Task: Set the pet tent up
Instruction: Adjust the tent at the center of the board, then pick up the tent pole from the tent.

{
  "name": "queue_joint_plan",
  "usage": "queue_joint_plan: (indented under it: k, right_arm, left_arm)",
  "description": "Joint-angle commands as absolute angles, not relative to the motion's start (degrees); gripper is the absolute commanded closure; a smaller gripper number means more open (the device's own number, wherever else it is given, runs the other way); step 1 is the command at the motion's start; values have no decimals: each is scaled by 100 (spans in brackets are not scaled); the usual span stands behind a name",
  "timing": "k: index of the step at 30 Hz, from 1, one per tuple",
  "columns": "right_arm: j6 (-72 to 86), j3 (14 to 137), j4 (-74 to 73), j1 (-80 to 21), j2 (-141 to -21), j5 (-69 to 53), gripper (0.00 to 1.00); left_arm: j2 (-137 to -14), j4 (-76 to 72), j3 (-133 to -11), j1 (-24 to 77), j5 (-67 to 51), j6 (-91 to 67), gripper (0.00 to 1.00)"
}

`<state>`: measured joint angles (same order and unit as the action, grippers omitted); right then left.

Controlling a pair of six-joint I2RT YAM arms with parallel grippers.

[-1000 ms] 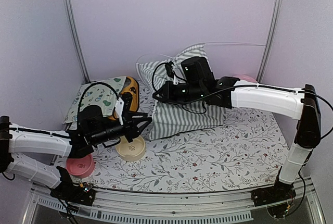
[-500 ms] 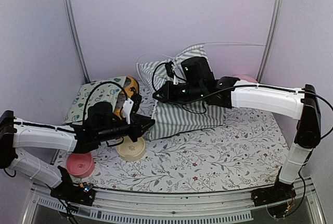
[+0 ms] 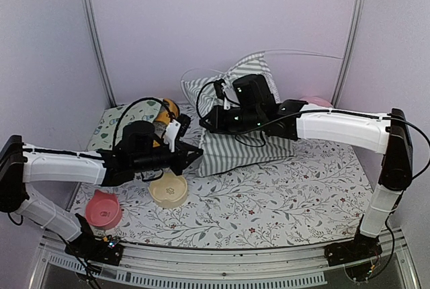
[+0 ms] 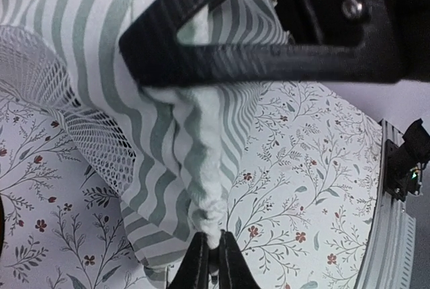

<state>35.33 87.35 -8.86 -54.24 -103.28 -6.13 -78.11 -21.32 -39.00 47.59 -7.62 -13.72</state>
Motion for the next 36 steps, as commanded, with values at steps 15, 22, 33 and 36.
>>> queue_joint_plan:
  k: [15, 22, 33, 36]
  right_arm:
    - [3322, 8620, -976, -5747, -10674, -825, 100]
    - [3315, 8395, -892, -5710, -10179, -670, 48]
    - [4023, 7531, -114, -5201, -9751, -1024, 43]
    - [3955, 7754, -26, -5203, -9931, -1113, 43]
  left_arm:
    - [-8267, -2133, -4742, 4295, -1424, -1459, 100]
    - [-8302, -2493, -4465, 4301, -1330, -1494, 100]
    - [-8334, -2745, -4300, 4521, -1388, -1254, 100]
    - [-8414, -2617, -4388, 4574, -1354, -1168, 100]
